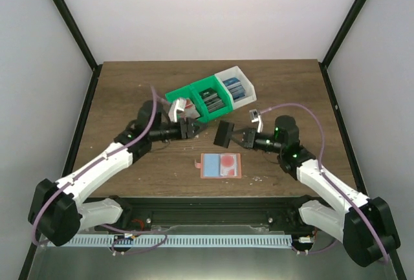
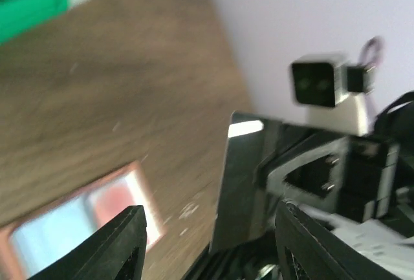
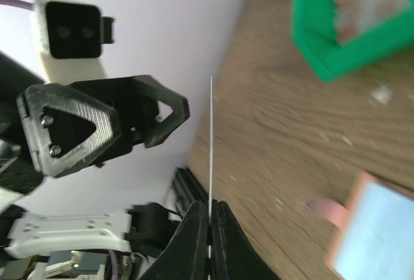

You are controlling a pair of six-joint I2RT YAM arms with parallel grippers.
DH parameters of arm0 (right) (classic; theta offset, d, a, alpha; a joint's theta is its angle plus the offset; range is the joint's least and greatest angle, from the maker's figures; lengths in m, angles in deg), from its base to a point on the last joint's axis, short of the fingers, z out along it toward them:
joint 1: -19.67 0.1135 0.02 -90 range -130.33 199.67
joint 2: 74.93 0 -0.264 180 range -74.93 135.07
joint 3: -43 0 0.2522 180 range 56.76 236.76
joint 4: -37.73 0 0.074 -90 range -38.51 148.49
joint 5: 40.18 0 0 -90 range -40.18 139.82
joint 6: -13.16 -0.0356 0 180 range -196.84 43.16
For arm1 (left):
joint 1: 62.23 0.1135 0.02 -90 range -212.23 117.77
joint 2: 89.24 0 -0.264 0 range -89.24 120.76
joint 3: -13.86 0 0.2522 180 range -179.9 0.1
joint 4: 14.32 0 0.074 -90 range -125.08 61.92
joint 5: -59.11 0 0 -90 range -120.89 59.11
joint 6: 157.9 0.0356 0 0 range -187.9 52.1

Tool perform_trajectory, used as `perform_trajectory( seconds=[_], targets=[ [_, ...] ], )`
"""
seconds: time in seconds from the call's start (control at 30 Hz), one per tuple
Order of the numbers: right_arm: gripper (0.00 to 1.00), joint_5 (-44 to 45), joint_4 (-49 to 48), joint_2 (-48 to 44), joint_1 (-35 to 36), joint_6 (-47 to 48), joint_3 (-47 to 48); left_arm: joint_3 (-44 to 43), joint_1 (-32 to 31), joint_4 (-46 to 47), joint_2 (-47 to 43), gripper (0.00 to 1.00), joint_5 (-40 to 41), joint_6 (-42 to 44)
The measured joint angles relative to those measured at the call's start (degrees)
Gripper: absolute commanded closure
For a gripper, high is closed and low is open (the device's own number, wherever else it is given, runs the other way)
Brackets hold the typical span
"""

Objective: Put the credit cards into the card holder
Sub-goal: Pick up the credit card from the storage box, then insert the credit card into the card holder.

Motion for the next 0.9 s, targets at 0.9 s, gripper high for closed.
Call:
perform_trajectory(
  seconds=[0.9],
  targets=[
    [1.00, 1.9, 3.7, 21.1, 0.9, 9.3, -10.1, 14.6, -15.5, 0.9, 17.7, 0.80, 18.8, 3.3]
  ],
)
